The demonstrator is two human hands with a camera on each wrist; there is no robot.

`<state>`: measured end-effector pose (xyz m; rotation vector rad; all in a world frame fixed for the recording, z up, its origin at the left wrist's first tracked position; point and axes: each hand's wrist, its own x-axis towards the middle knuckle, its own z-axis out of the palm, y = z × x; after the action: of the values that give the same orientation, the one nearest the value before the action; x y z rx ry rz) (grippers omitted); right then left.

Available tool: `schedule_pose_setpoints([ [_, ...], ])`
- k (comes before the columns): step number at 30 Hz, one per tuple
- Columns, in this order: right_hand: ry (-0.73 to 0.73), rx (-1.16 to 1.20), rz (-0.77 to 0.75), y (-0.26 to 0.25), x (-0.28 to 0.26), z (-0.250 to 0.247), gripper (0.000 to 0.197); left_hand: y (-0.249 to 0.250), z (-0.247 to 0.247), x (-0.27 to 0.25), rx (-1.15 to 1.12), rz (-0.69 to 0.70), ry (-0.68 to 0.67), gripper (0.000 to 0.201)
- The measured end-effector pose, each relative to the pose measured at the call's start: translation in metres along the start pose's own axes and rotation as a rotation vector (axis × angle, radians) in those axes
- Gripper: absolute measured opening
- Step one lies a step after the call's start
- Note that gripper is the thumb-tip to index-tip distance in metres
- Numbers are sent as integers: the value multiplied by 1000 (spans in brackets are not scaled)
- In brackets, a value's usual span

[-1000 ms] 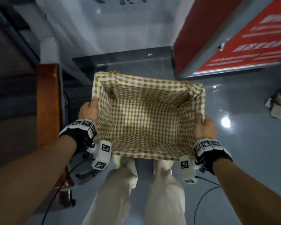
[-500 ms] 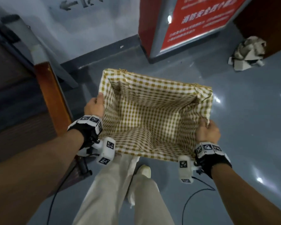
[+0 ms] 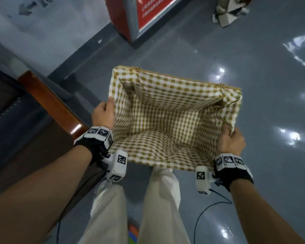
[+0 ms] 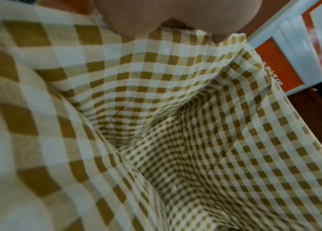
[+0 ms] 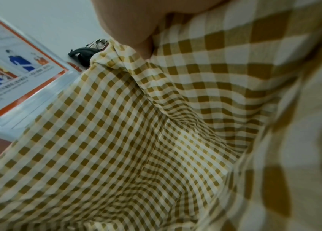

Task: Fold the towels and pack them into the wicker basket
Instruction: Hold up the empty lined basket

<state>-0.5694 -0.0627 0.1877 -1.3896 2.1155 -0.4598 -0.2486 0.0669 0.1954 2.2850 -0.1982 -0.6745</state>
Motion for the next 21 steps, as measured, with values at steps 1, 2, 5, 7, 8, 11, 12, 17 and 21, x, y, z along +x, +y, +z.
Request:
schedule_pose_setpoints([
  [1, 27, 9, 16, 9, -13, -2, 31, -5, -4, -2, 3, 23, -30, 47],
  [2, 57, 13, 26, 16, -28, -4, 29, -12, -9, -3, 0, 44, -60, 47],
  [5, 153, 50, 56, 36, -81, -8, 25, -34, -29, -8, -3, 93, -142, 47],
  [7, 225, 48, 72, 48, -120, -14, 24, -51, -47, -14, 16, 141, -212, 46],
  [8, 246, 51, 87, 54, -140, -18, 25, -59, -57, -19, 31, 161, -242, 44],
  [11, 316, 85, 121, 73, -194, -26, 31, -79, -79, -28, 8, 198, -306, 36],
  [12, 332, 81, 141, 81, -212, -29, 31, -88, -86, -34, 19, 218, -316, 39],
  [17, 364, 106, 232, 123, -279, -38, 30, -121, -110, -68, 54, 296, -378, 40],
  [21, 376, 132, 292, 171, -311, -35, 30, -146, -105, -93, 101, 269, -395, 40],
])
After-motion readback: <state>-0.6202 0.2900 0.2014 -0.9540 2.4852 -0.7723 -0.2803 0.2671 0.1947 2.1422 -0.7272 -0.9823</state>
